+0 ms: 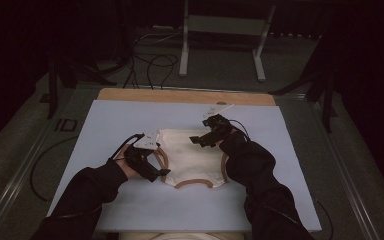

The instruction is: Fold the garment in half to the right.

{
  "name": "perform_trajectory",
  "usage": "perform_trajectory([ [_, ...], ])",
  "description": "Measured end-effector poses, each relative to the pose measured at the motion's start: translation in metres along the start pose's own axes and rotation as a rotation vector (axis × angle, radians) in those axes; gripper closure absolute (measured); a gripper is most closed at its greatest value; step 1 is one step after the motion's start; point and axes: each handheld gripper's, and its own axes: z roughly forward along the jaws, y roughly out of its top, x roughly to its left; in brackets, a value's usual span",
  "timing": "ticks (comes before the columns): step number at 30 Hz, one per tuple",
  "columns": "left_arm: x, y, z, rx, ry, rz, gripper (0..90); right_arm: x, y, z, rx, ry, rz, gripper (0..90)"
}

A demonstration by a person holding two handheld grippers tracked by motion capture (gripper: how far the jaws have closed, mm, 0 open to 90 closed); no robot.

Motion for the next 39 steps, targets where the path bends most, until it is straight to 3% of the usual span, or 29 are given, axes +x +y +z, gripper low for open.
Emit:
perform_trajectory([
  [6, -0.010, -0.006, 0.005, 0.003, -0.018, 0.037, 0.4, 0.007, 0.009, 0.007, -0.006, 0.023, -0.015, 9.7],
  [12, -0.017, -0.015, 0.015, 0.049, -0.061, 0.081, 0.5, 0.014, 0.017, 0.016, -0.002, 0.041, -0.029, 9.7],
  [18, -0.022, -0.019, 0.028, 0.095, -0.075, 0.122, 1.6, 0.020, 0.023, 0.027, -0.002, 0.060, -0.036, 9.7],
  [25, -0.029, -0.021, 0.047, 0.142, -0.051, 0.178, 5.1, 0.026, 0.024, 0.040, 0.015, 0.083, -0.054, 9.7],
  [29, -0.030, -0.020, 0.056, 0.172, -0.037, 0.214, 11.9, 0.030, 0.024, 0.045, 0.027, 0.090, -0.054, 9.7],
  [34, -0.026, -0.022, 0.063, 0.197, -0.083, 0.193, 17.6, 0.032, 0.024, 0.047, 0.028, 0.095, -0.056, 9.7],
  [39, -0.024, -0.018, 0.064, 0.210, -0.061, 0.208, 22.7, 0.031, 0.024, 0.048, 0.033, 0.098, -0.057, 9.7],
])
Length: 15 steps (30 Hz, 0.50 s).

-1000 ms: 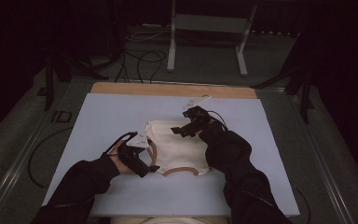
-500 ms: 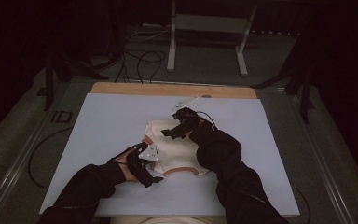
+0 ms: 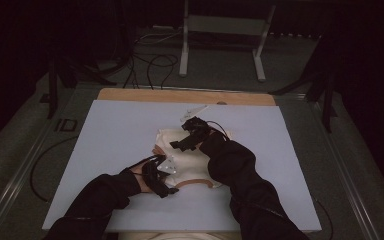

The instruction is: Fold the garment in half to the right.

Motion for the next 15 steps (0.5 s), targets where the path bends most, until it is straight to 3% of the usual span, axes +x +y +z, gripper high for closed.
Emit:
perform_trajectory([
  [4, -0.0013, 0.0078, -0.0008, 0.038, 0.058, 0.047, 27.1, 0.0001, 0.0009, 0.0018, 0.003, 0.001, -0.002, 9.7],
  [8, 0.0031, 0.0095, -0.0015, 0.040, 0.108, 0.053, 36.2, 0.0000, 0.0030, 0.0035, 0.007, 0.000, -0.004, 9.7],
  [11, 0.0074, 0.0070, -0.0015, 0.028, 0.104, 0.027, 42.1, 0.0005, 0.0053, 0.0053, 0.008, 0.006, -0.009, 9.7],
  [15, 0.0069, 0.0043, -0.0019, 0.010, 0.077, 0.022, 55.7, -0.0006, 0.0080, 0.0090, 0.009, 0.007, -0.011, 9.7],
])
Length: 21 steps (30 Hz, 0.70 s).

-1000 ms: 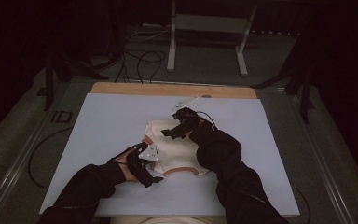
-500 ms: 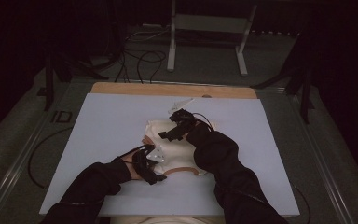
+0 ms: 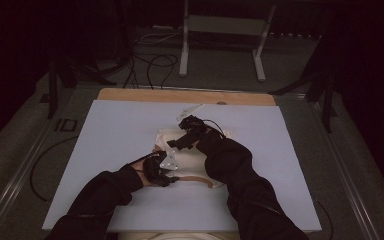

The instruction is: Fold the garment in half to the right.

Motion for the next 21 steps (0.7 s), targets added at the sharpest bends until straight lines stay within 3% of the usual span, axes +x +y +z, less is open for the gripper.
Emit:
perform_trajectory([
  [3, -0.001, -0.003, 0.000, -0.022, -0.006, -0.023, 64.6, -0.002, 0.002, 0.003, -0.007, 0.003, 0.010, 9.7],
  [10, 0.000, -0.005, 0.001, -0.038, 0.014, -0.033, 82.6, -0.005, 0.008, 0.013, -0.016, 0.002, 0.014, 9.8],
  [21, -0.001, -0.006, 0.001, -0.050, 0.017, -0.018, 84.7, -0.015, 0.018, 0.037, -0.041, -0.026, 0.092, 8.9],
])
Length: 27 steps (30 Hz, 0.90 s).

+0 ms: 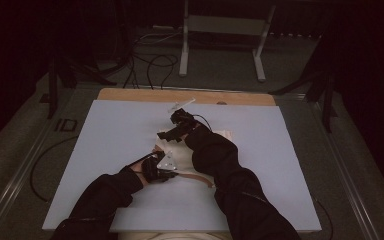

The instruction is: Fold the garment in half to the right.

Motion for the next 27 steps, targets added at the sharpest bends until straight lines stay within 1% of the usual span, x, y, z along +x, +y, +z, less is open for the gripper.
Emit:
perform_trajectory([
  [1, 0.000, 0.000, 0.000, 0.000, 0.001, -0.001, 84.7, 0.000, 0.002, 0.002, -0.011, -0.029, 0.024, 8.9],
  [3, 0.000, 0.000, 0.000, 0.003, 0.001, 0.002, 84.7, -0.003, 0.004, 0.006, -0.021, -0.028, 0.055, 8.9],
  [6, -0.001, 0.001, 0.000, 0.011, 0.007, 0.014, 84.7, -0.003, 0.007, 0.013, -0.019, -0.039, 0.066, 9.5],
  [7, -0.001, 0.001, 0.000, 0.011, 0.007, 0.013, 84.6, -0.002, 0.008, 0.016, -0.017, -0.054, 0.069, 15.2],
  [8, -0.001, 0.001, 0.000, 0.010, 0.007, 0.013, 84.7, -0.001, 0.009, 0.018, -0.026, -0.068, 0.081, 16.4],
  [9, -0.001, 0.000, 0.000, 0.009, 0.008, 0.014, 84.6, 0.000, 0.009, 0.021, -0.024, -0.087, 0.098, 19.5],
  [11, -0.001, 0.000, 0.000, 0.009, 0.008, 0.014, 84.6, 0.002, 0.009, 0.026, -0.026, -0.115, 0.114, 25.6],
  [12, -0.001, 0.000, -0.001, 0.009, 0.008, 0.015, 84.7, 0.002, 0.008, 0.028, -0.023, -0.132, 0.109, 26.6],
  [14, -0.001, 0.000, 0.000, 0.008, 0.008, 0.014, 84.6, 0.003, 0.008, 0.034, -0.007, -0.137, 0.105, 31.5],
  [15, -0.001, 0.000, 0.000, 0.009, 0.007, 0.014, 84.6, 0.004, 0.007, 0.036, 0.004, -0.155, 0.102, 32.8],
  [16, -0.001, 0.000, 0.000, 0.008, 0.008, 0.013, 84.6, 0.004, 0.007, 0.038, 0.015, -0.161, 0.114, 33.2],
  [17, -0.001, 0.000, 0.000, 0.008, 0.006, 0.013, 84.7, 0.003, 0.006, 0.041, 0.020, -0.153, 0.126, 34.4],
  [19, -0.001, 0.000, 0.000, 0.006, 0.006, 0.013, 84.6, 0.003, 0.006, 0.044, 0.045, -0.173, 0.148, 37.4],
  [20, -0.001, 0.000, 0.000, 0.007, 0.007, 0.013, 84.6, 0.003, 0.006, 0.046, 0.056, -0.168, 0.154, 38.9],
  [21, -0.001, 0.000, 0.000, 0.007, 0.007, 0.013, 84.6, 0.004, 0.007, 0.048, 0.082, -0.179, 0.154, 41.6],
  [24, -0.001, 0.000, 0.000, 0.009, 0.008, 0.013, 84.6, 0.005, 0.008, 0.051, 0.102, -0.165, 0.152, 43.8],
  [25, -0.001, 0.000, 0.000, 0.009, 0.008, 0.013, 84.6, 0.005, 0.008, 0.052, 0.116, -0.174, 0.135, 44.8],
  [27, -0.001, 0.000, 0.000, 0.009, 0.008, 0.014, 84.6, 0.005, 0.008, 0.055, 0.127, -0.169, 0.131, 44.9],
])
